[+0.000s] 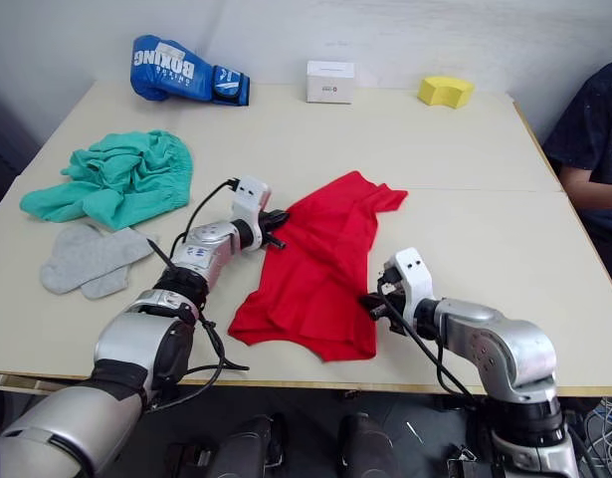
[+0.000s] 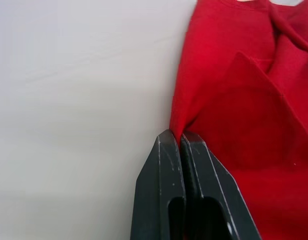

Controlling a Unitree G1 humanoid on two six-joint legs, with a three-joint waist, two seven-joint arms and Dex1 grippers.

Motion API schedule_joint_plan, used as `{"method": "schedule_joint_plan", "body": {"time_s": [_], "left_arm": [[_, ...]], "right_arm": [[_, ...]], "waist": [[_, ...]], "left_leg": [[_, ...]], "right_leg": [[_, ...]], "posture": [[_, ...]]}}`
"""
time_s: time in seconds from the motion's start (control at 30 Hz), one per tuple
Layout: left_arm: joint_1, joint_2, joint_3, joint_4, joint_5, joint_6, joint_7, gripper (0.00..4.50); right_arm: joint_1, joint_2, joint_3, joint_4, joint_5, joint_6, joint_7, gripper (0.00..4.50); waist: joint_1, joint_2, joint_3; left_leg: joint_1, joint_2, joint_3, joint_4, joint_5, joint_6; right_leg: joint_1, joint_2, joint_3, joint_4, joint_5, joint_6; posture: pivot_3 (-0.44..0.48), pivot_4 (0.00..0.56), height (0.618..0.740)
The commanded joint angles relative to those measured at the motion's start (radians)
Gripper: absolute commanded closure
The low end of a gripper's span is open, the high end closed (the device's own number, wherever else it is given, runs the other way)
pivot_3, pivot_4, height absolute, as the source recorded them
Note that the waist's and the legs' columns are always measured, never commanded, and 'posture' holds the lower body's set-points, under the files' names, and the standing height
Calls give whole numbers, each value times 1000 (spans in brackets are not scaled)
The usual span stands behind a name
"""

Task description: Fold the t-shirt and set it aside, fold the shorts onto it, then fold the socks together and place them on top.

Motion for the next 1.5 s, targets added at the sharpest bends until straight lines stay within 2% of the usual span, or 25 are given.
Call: {"method": "schedule_joint_plan", "body": {"time_s": [0.03,0.23,0.3,0.4,0.5,0.6,0.67,0.8,0.93,1.0,1.07,1.2,1.3,1.4,1.5], "left_arm": [[26,22,28,-71,-11,-28,46,4479],[64,56,20,-90,-20,-28,-53,4479],[71,75,32,-90,-24,-23,-44,4479],[95,107,51,-129,-43,14,-52,3836],[175,158,42,-264,-63,63,-152,2895],[286,245,1,-441,-51,104,-267,1882],[356,310,-13,-534,-39,58,-325,1249],[472,444,-33,-644,-16,-206,-461,14],[525,541,-112,-611,34,-651,-603,14],[517,569,-163,-539,73,-848,-648,14],[494,587,-211,-462,127,-971,-663,14],[438,574,-273,-364,181,-1115,-645,14],[411,559,-311,-331,204,-1218,-631,14],[391,548,-334,-303,229,-1278,-604,14],[351,520,-345,-261,306,-1308,-529,14]], "right_arm": [[-93,-2,79,131,-59,-123,66,4479],[-158,35,106,204,-56,-152,101,4479],[-153,47,88,204,-54,-159,96,4479],[-137,22,53,164,-4,-101,130,3772],[-102,-71,42,92,10,-107,192,2739],[-20,-187,9,37,-10,-276,325,1643],[47,-231,-25,25,-35,-457,421,959],[111,-287,-36,138,-175,-810,503,946],[124,-330,39,390,-397,-1394,592,946],[84,-291,46,514,-429,-1550,572,946],[37,-276,84,633,-482,-1707,579,946],[-50,-252,176,804,-558,-1965,608,946],[-116,-219,225,885,-626,-2108,568,946],[-163,-197,252,957,-678,-2195,522,946],[-209,-162,305,1031,-755,-2269,479,946]], "waist": [[1,0,0],[4,0,0],[4,0,0],[2,0,0],[1,0,0],[-2,0,0],[-5,0,0],[-12,0,0],[-8,0,0],[-5,0,0],[-8,1,1],[-12,3,0],[-13,3,0],[-15,3,0],[-14,4,-1]], "left_leg": [[0,0,0,1,0,0],[0,0,2,0,2,-3],[0,0,2,1,2,-3],[0,0,2,1,2,-3],[0,0,2,0,1,-2],[0,0,2,0,1,-3],[0,0,3,0,0,-3],[1,1,3,0,0,-3],[2,0,3,0,-1,-5],[1,0,3,0,-1,-6],[2,0,4,0,1,-5],[4,0,6,0,1,-4],[10,0,9,0,0,-3],[19,1,10,-2,-1,-3],[20,1,8,-1,-3,-1]], "right_leg": [[0,0,0,0,0,0],[0,0,-1,-1,0,1],[0,0,-2,-1,0,1],[0,0,-2,-1,0,1],[0,0,-1,-1,0,1],[0,0,0,-2,0,1],[0,0,0,-3,0,1],[1,0,1,-2,0,1],[1,-1,2,-3,1,1],[1,-1,2,-3,1,1],[1,-1,2,-3,1,1],[2,-1,1,-2,1,1],[6,-1,0,-1,1,2],[15,-1,1,-3,0,2],[18,-1,5,-4,0,2]], "posture": [[0,150,740],[0,150,740],[0,150,740],[0,150,740],[0,150,740],[0,150,740],[0,150,740],[0,150,740],[0,150,740],[0,150,740],[0,150,740],[0,150,740],[0,150,740],[0,150,740],[0,150,740]]}}
